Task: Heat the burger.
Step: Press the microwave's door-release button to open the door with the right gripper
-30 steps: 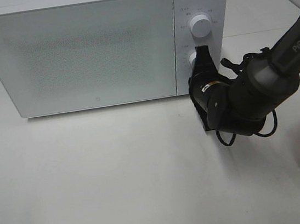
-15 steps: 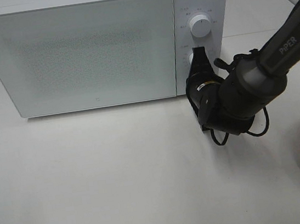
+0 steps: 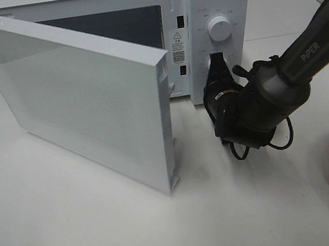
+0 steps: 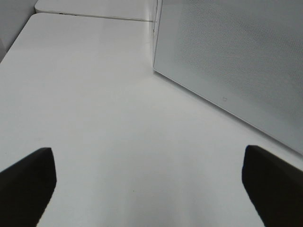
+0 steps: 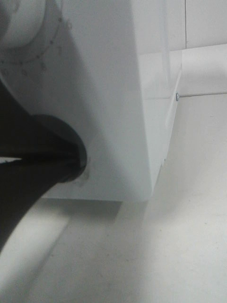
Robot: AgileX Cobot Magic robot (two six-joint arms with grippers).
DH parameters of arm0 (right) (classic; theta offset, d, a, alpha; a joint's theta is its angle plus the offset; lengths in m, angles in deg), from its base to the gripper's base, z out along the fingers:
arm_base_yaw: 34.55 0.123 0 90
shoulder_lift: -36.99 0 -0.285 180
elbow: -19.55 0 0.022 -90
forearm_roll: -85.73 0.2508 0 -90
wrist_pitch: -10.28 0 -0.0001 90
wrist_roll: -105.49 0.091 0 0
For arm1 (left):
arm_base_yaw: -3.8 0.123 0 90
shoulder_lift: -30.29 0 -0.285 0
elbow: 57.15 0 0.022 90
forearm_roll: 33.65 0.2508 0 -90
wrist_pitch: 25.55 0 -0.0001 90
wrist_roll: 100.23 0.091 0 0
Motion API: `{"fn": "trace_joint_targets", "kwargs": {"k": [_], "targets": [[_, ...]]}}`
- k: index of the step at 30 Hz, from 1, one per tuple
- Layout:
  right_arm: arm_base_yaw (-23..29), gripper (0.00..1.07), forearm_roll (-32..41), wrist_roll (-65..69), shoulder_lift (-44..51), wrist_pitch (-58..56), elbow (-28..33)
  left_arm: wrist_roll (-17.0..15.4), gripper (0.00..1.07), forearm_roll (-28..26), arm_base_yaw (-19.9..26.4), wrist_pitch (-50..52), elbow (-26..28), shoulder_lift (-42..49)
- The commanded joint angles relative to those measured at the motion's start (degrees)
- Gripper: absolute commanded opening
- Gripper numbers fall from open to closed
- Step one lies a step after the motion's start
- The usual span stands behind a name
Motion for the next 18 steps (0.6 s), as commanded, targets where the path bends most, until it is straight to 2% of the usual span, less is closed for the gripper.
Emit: {"fn": "trace_joint_targets", "kwargs": {"k": [1, 18], "targets": [[-2.01, 0.0, -5.44, -0.8, 0.4, 8.82, -4.41, 0.06, 1.02, -0.29, 0.29, 0.57, 0.0, 1.09], [-1.55, 0.0, -5.9, -0.69, 0.8, 6.19, -4.3, 0.06, 1.02, -0.29, 0.29, 0.57, 0.0, 1.09]]}}
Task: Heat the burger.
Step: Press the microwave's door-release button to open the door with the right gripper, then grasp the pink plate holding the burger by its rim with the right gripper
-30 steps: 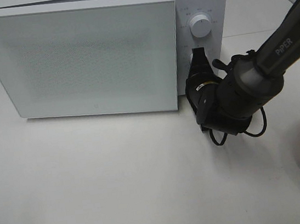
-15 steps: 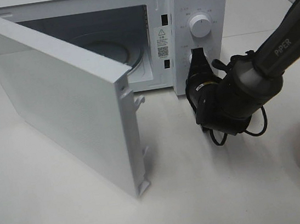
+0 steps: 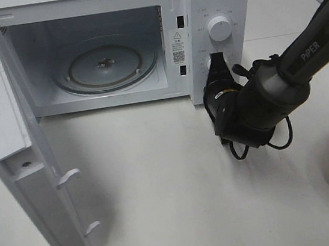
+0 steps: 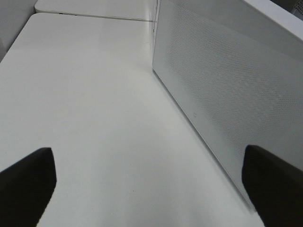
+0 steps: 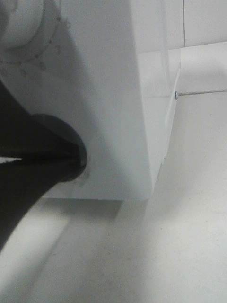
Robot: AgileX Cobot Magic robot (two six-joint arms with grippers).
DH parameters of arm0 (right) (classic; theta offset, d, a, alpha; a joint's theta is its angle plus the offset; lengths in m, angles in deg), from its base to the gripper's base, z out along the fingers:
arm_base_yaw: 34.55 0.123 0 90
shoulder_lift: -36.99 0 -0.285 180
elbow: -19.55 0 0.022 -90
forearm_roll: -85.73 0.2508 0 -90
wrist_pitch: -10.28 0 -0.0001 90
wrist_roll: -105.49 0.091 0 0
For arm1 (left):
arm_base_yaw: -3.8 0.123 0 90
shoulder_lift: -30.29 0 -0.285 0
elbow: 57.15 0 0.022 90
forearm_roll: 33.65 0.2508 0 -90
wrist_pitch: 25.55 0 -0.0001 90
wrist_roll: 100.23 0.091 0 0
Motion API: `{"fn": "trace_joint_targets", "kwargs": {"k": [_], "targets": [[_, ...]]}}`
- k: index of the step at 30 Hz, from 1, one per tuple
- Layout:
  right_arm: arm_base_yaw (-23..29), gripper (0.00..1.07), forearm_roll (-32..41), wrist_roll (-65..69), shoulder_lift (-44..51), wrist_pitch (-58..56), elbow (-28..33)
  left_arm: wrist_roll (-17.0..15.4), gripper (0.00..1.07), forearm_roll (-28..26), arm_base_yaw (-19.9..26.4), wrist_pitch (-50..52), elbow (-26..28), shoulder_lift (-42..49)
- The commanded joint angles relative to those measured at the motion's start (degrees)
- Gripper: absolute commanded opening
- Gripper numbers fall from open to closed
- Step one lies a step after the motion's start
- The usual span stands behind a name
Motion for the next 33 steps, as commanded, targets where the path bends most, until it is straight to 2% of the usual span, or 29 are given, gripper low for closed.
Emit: {"fn": "trace_joint_targets", "kwargs": {"k": [1, 12, 33], "targets": [[-0.92, 0.0, -6.47, -0.63, 0.8, 6.82, -3.95, 0.06, 1.02, -0.29, 0.29, 0.57, 0.0, 1.09], [1.26, 0.0, -6.07, -0.06, 2.92, 6.7, 0.4, 0.06, 1.02, -0.29, 0.29, 0.57, 0.0, 1.09], [4.07, 0.0, -6.53, -0.4, 13.24, 5.39, 14.78, 0.06, 1.02, -0.29, 0.29, 0.57, 0.0, 1.09]]}}
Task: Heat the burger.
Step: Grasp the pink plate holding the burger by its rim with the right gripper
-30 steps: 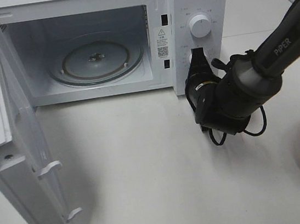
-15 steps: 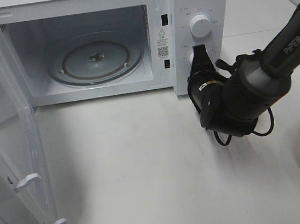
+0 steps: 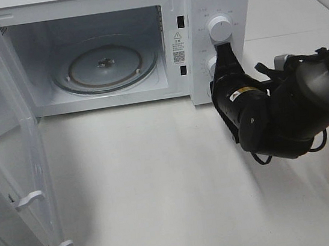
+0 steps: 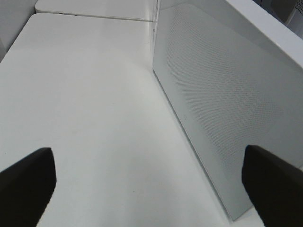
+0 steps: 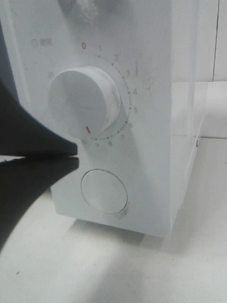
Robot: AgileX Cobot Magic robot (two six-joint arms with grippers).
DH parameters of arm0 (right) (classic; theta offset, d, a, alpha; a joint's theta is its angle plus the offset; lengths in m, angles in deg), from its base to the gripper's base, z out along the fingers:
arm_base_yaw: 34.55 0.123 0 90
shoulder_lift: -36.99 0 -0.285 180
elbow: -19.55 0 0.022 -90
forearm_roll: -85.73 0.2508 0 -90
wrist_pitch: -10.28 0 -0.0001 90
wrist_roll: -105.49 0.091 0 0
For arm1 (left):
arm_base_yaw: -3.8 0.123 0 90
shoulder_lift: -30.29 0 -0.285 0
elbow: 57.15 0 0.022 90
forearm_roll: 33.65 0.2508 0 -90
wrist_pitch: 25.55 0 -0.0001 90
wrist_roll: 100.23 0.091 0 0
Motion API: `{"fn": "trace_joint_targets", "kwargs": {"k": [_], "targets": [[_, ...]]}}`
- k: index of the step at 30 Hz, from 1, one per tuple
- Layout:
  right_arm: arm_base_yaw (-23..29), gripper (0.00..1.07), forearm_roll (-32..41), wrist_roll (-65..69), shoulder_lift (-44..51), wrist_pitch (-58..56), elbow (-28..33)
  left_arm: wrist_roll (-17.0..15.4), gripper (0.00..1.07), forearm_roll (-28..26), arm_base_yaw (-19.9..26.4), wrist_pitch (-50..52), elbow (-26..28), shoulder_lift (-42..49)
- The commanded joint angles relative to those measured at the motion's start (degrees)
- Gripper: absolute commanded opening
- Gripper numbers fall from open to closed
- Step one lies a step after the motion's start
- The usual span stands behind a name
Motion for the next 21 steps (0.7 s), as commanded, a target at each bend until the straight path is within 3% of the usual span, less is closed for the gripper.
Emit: {"fn": "trace_joint_targets", "kwargs": {"k": [1, 11, 14, 17, 19, 21], "targets": [[0.4, 0.0, -0.86, -0.8, 2.06, 0.4, 1.66, 0.06, 1.02, -0.29, 0.29, 0.57, 0.0, 1.09], [0.57, 0.0, -7.91, -4.3, 8.94, -7.85, 7.85, 0.06, 1.02, -0.29, 0.29, 0.57, 0.0, 1.09], [0.34, 0.01, -9.0, -15.99, 12.55, -16.16, 8.08, 0.06, 1.02, -0.29, 0.29, 0.57, 0.0, 1.09], [0.34, 0.01, -9.0, -18.68, 13.29, -17.07, 8.08, 0.06, 1.02, -0.29, 0.29, 0.57, 0.0, 1.09], [0.34, 0.02, -9.0, -31.46, 16.16, -21.14, 8.08, 0.06, 1.02, -0.29, 0.29, 0.57, 0.0, 1.09], [0.34, 0.02, -9.0, -34.61, 16.96, -22.69, 8.08, 0.06, 1.02, -0.29, 0.29, 0.57, 0.0, 1.09]]}}
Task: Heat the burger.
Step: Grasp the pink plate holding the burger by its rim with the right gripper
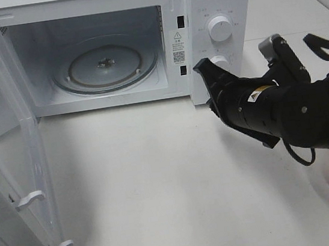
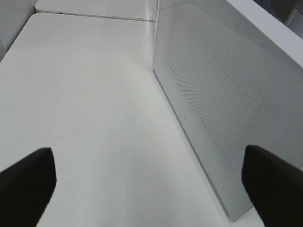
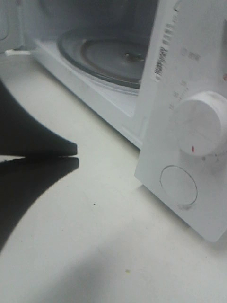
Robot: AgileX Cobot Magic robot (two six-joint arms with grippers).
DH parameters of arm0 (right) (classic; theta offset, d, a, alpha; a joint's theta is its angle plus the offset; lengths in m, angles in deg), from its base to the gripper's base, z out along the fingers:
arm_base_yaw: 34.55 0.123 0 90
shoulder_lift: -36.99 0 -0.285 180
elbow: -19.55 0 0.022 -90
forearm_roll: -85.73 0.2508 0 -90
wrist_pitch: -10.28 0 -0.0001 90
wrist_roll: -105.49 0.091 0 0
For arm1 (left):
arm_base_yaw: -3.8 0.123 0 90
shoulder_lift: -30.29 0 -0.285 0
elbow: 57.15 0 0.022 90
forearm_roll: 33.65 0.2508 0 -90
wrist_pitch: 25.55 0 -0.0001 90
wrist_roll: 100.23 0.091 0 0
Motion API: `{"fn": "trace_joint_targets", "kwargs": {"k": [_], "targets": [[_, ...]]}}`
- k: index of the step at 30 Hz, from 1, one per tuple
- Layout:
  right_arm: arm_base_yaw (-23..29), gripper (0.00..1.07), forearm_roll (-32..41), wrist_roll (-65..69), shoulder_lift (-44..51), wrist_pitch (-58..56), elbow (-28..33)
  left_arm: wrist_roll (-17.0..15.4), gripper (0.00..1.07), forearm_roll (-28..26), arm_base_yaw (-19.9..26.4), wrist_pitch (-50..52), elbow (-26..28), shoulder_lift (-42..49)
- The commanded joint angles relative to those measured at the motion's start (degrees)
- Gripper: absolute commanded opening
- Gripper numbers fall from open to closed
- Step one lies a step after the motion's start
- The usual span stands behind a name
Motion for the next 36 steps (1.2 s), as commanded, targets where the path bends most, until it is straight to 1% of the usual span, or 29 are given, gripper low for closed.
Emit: {"fn": "trace_joint_targets", "kwargs": {"k": [1, 4, 6, 8, 9, 11, 12, 13, 15, 16, 17, 18, 20, 22, 23, 24, 26, 27, 28, 29, 30, 31, 32, 33, 34, 35, 36], "targets": [[0.11, 0.03, -0.86, -12.09, 2.92, -5.33, 0.06, 0.06, 1.02, -0.29, 0.29, 0.57, 0.0, 1.09], [0.11, 0.03, -0.86, -14.67, 3.61, -6.82, 0.06, 0.06, 1.02, -0.29, 0.29, 0.57, 0.0, 1.09], [0.11, 0.04, -0.86, -26.36, 5.96, -12.61, 0.06, 0.06, 1.02, -0.29, 0.29, 0.57, 0.0, 1.09], [0.11, 0.04, -0.86, -28.93, 6.47, -13.98, 0.06, 0.06, 1.02, -0.29, 0.29, 0.57, 0.0, 1.09], [0.11, 0.04, -0.86, -32.95, 7.68, -17.82, 0.06, 0.06, 1.02, -0.29, 0.29, 0.57, 0.0, 1.09], [0.11, 0.05, -0.86, -34.72, 8.31, -20.05, 0.06, 0.06, 1.02, -0.29, 0.29, 0.57, 0.0, 1.09], [0.11, 0.05, -1.15, -38.67, 9.45, -24.01, 0.06, 0.06, 1.02, -0.29, 0.29, 0.57, 0.0, 1.09], [0.11, 0.05, -1.15, -38.67, 9.45, -24.01, 0.06, 0.06, 1.02, -0.29, 0.29, 0.57, 0.0, 1.09], [0.11, 0.06, -1.15, -43.54, 10.6, -30.6, 0.06, 0.06, 1.02, -0.29, 0.29, 0.57, 0.0, 1.09], [0.11, 0.06, -1.15, -43.54, 10.6, -30.6, 0.06, 0.06, 1.02, -0.29, 0.29, 0.57, 0.0, 1.09], [0.11, 0.06, -1.26, -46.52, 11.34, -35.01, 0.06, 0.06, 1.02, -0.29, 0.29, 0.57, 0.0, 1.09], [0.11, 0.06, -1.26, -46.52, 11.34, -35.01, 0.06, 0.06, 1.02, -0.29, 0.29, 0.57, 0.0, 1.09], [0.11, 0.07, -1.55, -49.85, 12.83, -40.39, 0.06, 0.06, 1.02, -0.29, 0.29, 0.57, 0.0, 1.09], [0.11, 0.07, -2.06, -50.59, 13.41, -42.11, 0.06, 0.06, 1.02, -0.29, 0.29, 0.57, 0.0, 1.09], [0.11, 0.08, -4.35, -50.65, 14.44, -45.09, 0.06, 0.06, 1.02, -0.29, 0.29, 0.57, 0.0, 1.09], [0.11, 0.08, -4.35, -50.65, 14.44, -45.09, 0.06, 0.06, 1.02, -0.29, 0.29, 0.57, 0.0, 1.09], [0.11, 0.1, -8.88, -49.1, 15.7, -50.25, -0.69, 0.06, 1.02, -0.29, 0.29, 0.57, 0.0, 1.09], [0.11, 0.1, -8.88, -49.1, 15.7, -50.25, -0.69, 0.06, 1.02, -0.29, 0.29, 0.57, 0.0, 1.09], [0.11, 0.12, -12.15, -46.81, 16.44, -54.43, -1.32, 0.06, 1.02, -0.29, 0.29, 0.57, 0.0, 1.09], [0.11, 0.12, -12.15, -46.81, 16.44, -54.43, -1.32, 0.06, 1.02, -0.29, 0.29, 0.57, 0.0, 1.09], [0.11, 0.14, -14.27, -45.66, 16.79, -56.04, -1.49, 0.06, 1.02, -0.29, 0.29, 0.57, 0.0, 1.09], [0.11, 0.17, -18.79, -42.17, 17.53, -59.13, -1.6, 0.06, 1.02, -0.29, 0.29, 0.57, 0.0, 1.09], [0.11, 0.17, -18.79, -42.17, 17.53, -59.13, -1.6, 0.06, 1.02, -0.29, 0.29, 0.57, 0.0, 1.09], [0.11, 0.19, -20.57, -40.34, 17.88, -60.16, -1.6, 0.06, 1.02, -0.29, 0.29, 0.57, 0.0, 1.09], [0.11, 0.23, -24.69, -36.9, 18.62, -62.91, -1.6, 0.06, 1.02, -0.29, 0.29, 0.57, 0.0, 1.09], [0.11, 0.23, -24.69, -36.9, 18.62, -62.91, -1.6, 0.06, 1.02, -0.29, 0.29, 0.57, 0.0, 1.09], [0.11, 0.29, -28.76, -33.06, 19.37, -65.43, -1.6, 0.06, 1.02, -0.29, 0.29, 0.57, 0.0, 1.09]]}}
